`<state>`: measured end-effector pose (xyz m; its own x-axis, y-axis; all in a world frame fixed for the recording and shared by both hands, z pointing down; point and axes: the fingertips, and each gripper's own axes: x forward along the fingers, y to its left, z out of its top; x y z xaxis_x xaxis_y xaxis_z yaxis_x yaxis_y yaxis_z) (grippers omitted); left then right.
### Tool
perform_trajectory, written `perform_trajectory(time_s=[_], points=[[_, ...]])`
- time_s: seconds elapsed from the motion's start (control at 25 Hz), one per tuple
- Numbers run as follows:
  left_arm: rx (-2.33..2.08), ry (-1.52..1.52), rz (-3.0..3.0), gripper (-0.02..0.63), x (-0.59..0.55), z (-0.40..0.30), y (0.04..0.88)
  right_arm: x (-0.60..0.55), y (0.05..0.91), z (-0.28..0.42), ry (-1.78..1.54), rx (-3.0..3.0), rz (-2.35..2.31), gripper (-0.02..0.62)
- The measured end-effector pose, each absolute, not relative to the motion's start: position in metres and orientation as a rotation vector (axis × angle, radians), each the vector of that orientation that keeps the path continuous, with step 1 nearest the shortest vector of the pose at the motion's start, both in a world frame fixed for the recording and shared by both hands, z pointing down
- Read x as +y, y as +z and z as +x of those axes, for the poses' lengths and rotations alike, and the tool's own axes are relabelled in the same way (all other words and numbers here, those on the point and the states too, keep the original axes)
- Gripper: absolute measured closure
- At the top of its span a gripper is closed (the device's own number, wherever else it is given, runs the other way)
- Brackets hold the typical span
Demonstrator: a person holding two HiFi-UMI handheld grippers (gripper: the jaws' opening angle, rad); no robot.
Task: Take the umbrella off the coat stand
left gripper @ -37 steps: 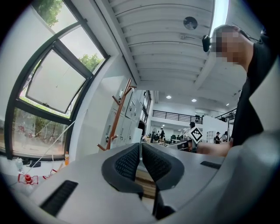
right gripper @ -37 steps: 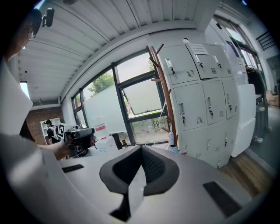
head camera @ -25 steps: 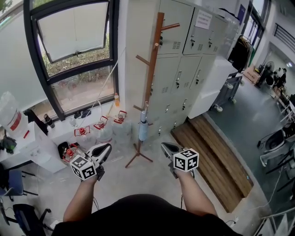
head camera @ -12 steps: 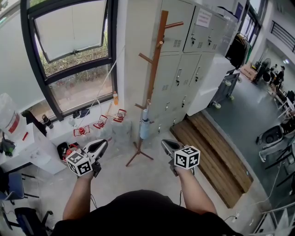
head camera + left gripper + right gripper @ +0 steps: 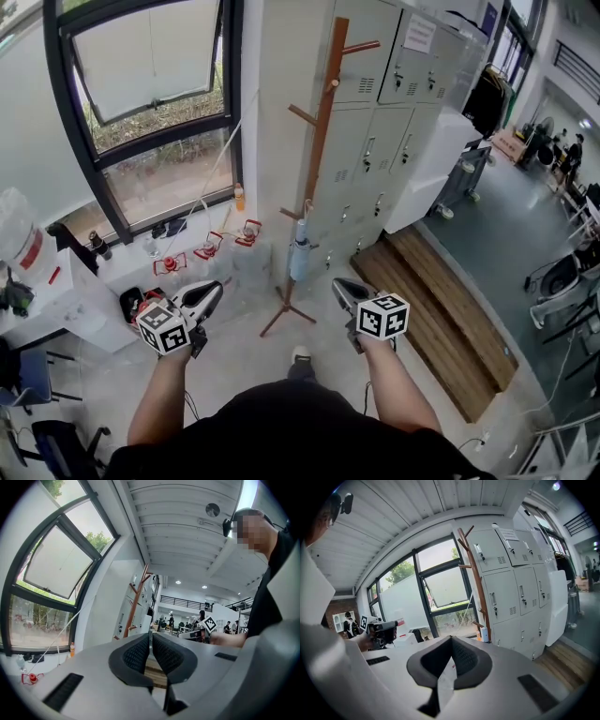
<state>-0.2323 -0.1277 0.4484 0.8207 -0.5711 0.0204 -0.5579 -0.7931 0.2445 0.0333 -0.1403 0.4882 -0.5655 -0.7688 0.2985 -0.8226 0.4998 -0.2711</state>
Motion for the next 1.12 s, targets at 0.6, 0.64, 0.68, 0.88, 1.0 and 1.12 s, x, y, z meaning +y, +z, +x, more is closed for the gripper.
perform_trajectory(time_s=[0.6, 0.64, 0.68, 0.88, 1.0, 1.12], points=[[-0.889, -0.037, 2.75, 0.569, -0.159, -0.239, 0.459, -0.174, 0.495, 0.031, 0.593, -2.591, 1.418, 0.581], [-0.89, -0.035, 2.746, 0.569, -0.16, -0.239, 0.461, -0.176, 0.496, 0.031, 0.595, -2.588, 1.418, 0.581], [-0.891, -0.034, 2.741, 0.569, -0.162, -0.239, 0.462, -0.179, 0.497, 0.032, 0.598, -2.584, 1.42, 0.581], [-0.886, -0.022, 2.74, 0.569, -0.169, -0.238, 0.465, -0.189, 0.501, 0.032, 0.604, -2.573, 1.428, 0.581], [-0.887, -0.023, 2.739, 0.569, -0.173, -0.238, 0.465, -0.194, 0.501, 0.031, 0.601, -2.567, 1.428, 0.581], [-0.887, -0.027, 2.741, 0.569, -0.177, -0.236, 0.465, -0.199, 0.502, 0.034, 0.594, -2.565, 1.436, 0.581]])
